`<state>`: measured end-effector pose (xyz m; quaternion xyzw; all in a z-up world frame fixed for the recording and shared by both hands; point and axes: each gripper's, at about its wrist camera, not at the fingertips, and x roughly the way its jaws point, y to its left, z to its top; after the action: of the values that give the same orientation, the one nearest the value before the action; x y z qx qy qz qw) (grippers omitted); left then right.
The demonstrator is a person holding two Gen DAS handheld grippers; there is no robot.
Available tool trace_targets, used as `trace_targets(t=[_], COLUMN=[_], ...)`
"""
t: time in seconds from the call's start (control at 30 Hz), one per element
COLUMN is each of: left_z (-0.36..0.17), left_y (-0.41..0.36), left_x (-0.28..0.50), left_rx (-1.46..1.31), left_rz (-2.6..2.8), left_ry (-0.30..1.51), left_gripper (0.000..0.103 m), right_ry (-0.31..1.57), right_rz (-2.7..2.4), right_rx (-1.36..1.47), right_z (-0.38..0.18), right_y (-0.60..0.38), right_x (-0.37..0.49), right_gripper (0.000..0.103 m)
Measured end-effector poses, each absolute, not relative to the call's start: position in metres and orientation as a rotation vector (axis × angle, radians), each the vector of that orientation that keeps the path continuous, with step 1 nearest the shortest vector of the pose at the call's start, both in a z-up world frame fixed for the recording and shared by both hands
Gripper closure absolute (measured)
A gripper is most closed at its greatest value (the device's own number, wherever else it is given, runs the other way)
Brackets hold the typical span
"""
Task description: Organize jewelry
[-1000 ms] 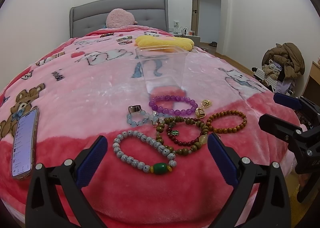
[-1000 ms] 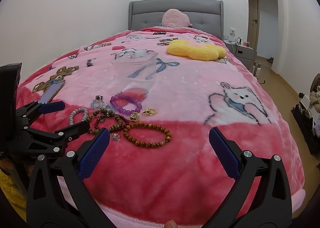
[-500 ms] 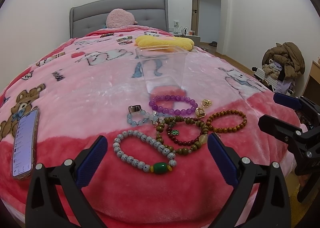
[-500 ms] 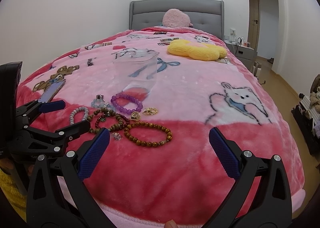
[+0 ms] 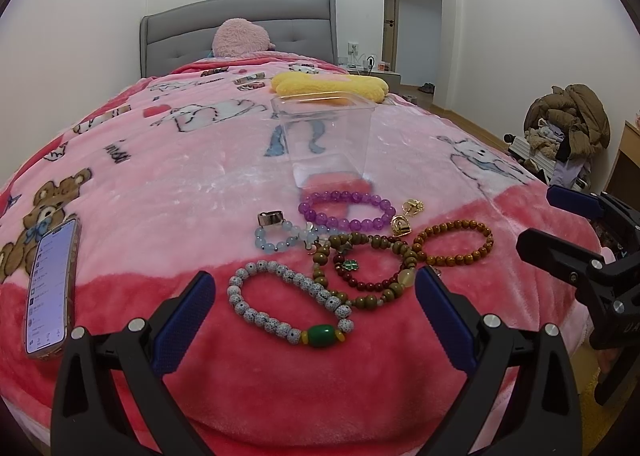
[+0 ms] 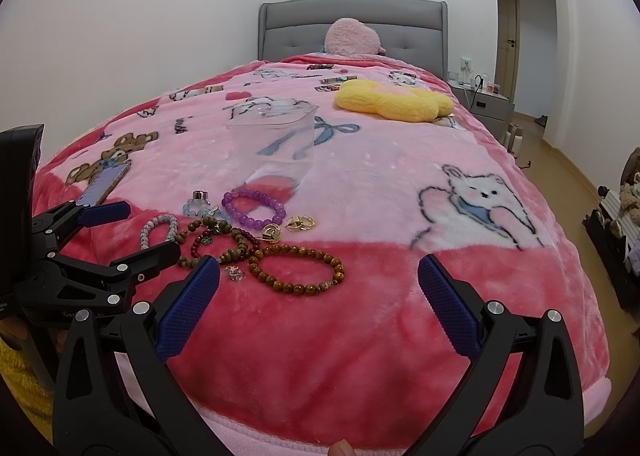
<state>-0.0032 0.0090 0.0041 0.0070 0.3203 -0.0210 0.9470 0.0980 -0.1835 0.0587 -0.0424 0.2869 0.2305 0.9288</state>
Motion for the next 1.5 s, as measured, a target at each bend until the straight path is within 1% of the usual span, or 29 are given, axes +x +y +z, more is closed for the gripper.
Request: trace_targets(t=[0.53,0.77,0.8,0.83,0.87,0.93,0.97,1.0,1.07,1.1,1.13,1.2,1.23,1.27,1.33,1.37,1.43,1.5], left_z=[0.007,0.005,0.004,0.003,0.002,0.0,-0.001,-0.003,-0.006,-0.007,-0.009,-0.01,-0.011,-0.011,-0.011,-0.011,-0.013,-0.014], left_y=[0.017,0.027,0.03,0.033,0.036,0.044,0.046,0.048,0.051,0.052,0.053,0.055,0.057,0.059,0.063,0.064,0.066,0.067], left_x=[0.0,0.007,0.008,0.009,0.011,0.013,0.014,0.016,0.017,0.018,0.018,0.019,0.018,0.018,0.017,0.018,0.018,0.018], left_rx=[-0.014,-0.04,-0.056,-0.074,-0.09,-0.125,-0.129,-0.13,-0.138,-0.14,-0.145,-0.159,-0.168,-0.171,-0.188,-0.197,-0.206,-0.211], left_rz=[-0.042,-0.059,-0.07,-0.081,-0.087,-0.088,-0.083,-0.075,-0.084,-0.09,-0.1,-0.107,-0.104,-0.102,-0.105,-0.108,-0.113,-0.116], left_ry=[0.641,0.651,0.656,0.665,0.673,0.689,0.695,0.705,0.729,0.738,0.747,0.755,0.755,0.757,0.758,0.761,0.772,0.78], left_gripper=[0.005,0.006,0.008,0.016,0.02,0.023,0.028,0.031,0.041,0.044,0.051,0.056,0.061,0.064,0.065,0.069,0.071,0.071], right_ry=[0.586,0.606,0.611,0.614,0.618,0.629,0.637,0.647,0.666,0.68,0.689,0.693,0.692,0.693,0.7,0.705,0.716,0.725], right_rz=[0.462,0.423,0.419,0.419,0.419,0.428,0.431,0.436,0.446,0.452,0.458,0.461,0.46,0.461,0.47,0.471,0.472,0.471], right_rx=[-0.077,-0.02,-0.011,-0.002,0.006,0.011,0.01,0.008,0.001,-0.003,-0.006,-0.017,-0.024,-0.029,-0.038,-0.047,-0.068,-0.076], right_z=[0.063,0.06,0.059,0.059,0.058,0.056,0.055,0.054,0.05,0.048,0.046,0.044,0.043,0.043,0.041,0.039,0.036,0.033], right_y=[-0.182,-0.19,-0.191,-0.192,-0.193,-0.192,-0.191,-0.189,-0.187,-0.185,-0.183,-0.181,-0.179,-0.178,-0.175,-0.173,-0.168,-0.166], right_x=[0.099,0.113,0.116,0.119,0.121,0.124,0.126,0.129,0.133,0.134,0.135,0.136,0.136,0.136,0.137,0.137,0.137,0.138], right_gripper=[0.008,0.008,0.008,0.009,0.011,0.027,0.028,0.028,0.034,0.04,0.043,0.044,0.045,0.046,0.048,0.049,0.054,0.056])
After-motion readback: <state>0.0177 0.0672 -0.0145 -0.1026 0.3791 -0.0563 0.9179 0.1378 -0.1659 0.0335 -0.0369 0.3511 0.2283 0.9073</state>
